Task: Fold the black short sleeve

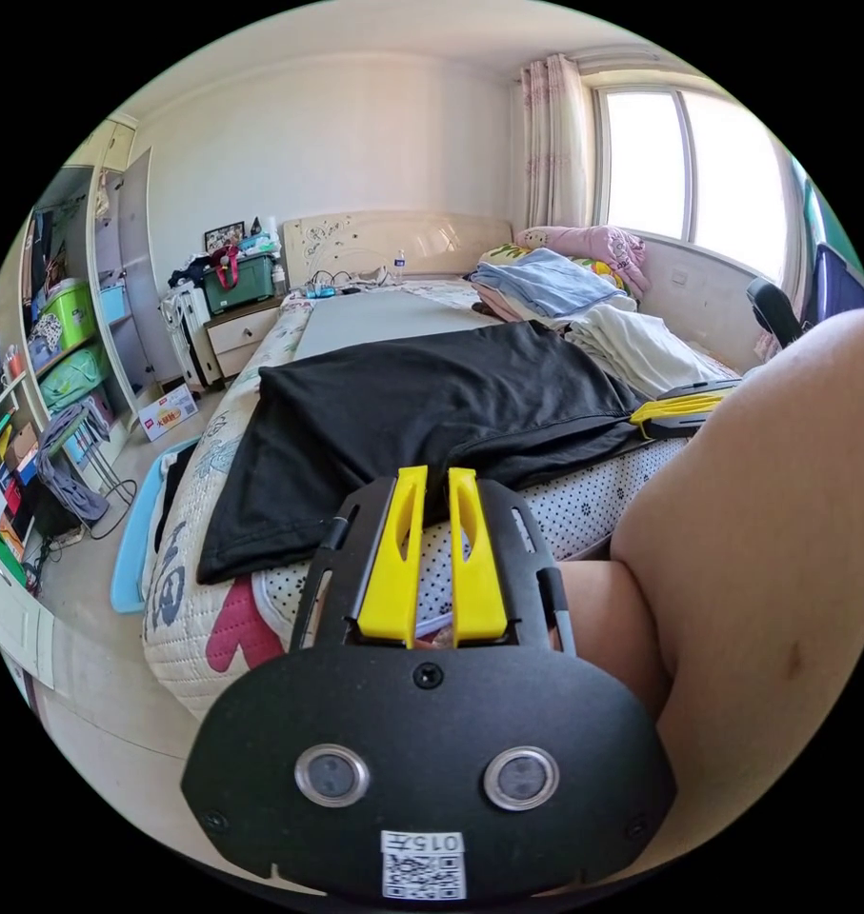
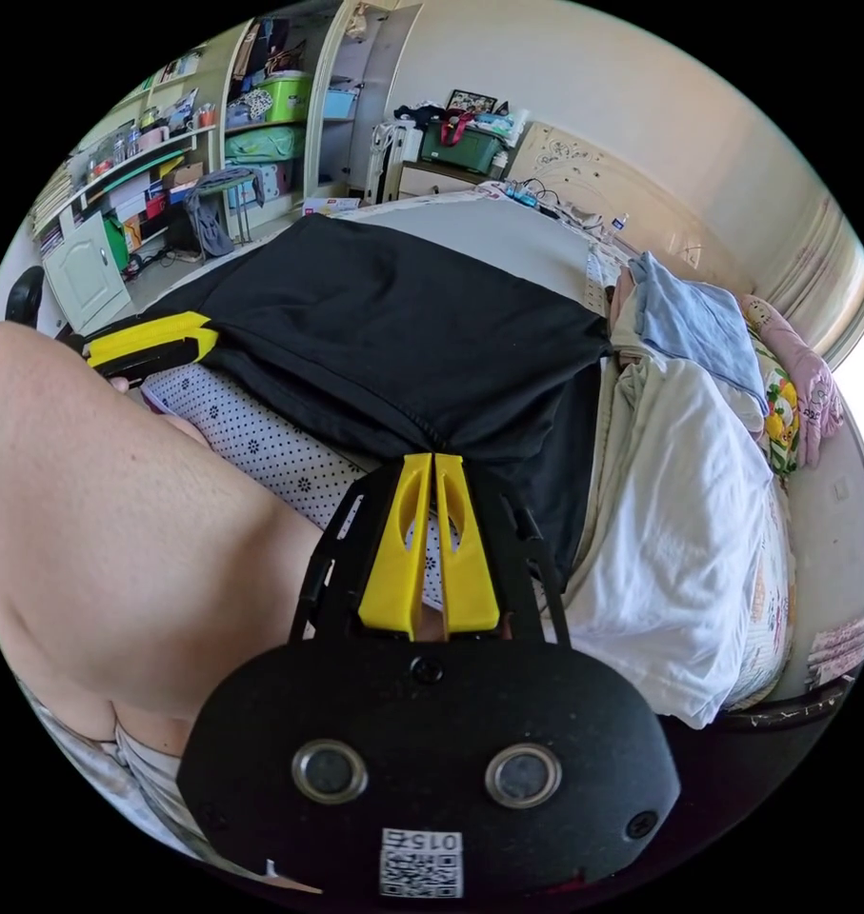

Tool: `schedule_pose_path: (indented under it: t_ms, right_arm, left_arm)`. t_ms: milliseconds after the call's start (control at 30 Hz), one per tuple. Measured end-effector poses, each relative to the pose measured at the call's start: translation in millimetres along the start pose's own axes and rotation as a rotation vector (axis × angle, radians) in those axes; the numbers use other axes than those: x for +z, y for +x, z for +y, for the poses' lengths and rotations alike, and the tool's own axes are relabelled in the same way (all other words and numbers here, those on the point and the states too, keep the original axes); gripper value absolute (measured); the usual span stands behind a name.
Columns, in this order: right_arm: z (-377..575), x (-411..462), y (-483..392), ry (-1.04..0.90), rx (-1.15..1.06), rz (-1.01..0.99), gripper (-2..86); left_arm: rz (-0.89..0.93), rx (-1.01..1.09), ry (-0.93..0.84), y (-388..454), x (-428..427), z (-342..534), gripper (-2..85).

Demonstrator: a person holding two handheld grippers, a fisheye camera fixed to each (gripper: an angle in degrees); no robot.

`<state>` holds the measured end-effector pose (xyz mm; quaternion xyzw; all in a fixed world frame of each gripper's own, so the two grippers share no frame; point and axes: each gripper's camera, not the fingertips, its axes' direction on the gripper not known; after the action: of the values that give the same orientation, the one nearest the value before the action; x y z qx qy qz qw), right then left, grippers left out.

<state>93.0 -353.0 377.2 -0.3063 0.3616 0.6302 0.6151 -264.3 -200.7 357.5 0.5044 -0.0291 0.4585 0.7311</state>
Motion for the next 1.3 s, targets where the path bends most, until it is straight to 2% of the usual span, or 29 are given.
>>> schedule_pose_path:
  t_ms: [700, 1300]
  right_arm:
    - [18.8, 66.3, -43.8, 0.035, 0.024, -0.050, -0.3]
    - [46.0, 164.5, -94.8, 0.062, -0.024, -0.023, -0.4]
  left_arm:
    - [0.000, -0.003, -0.017, 0.0, 12.1, -5.8, 2.3]
    - [-0.005, -0.001, -0.071, 8.4, 42.9, -27.4, 4.7]
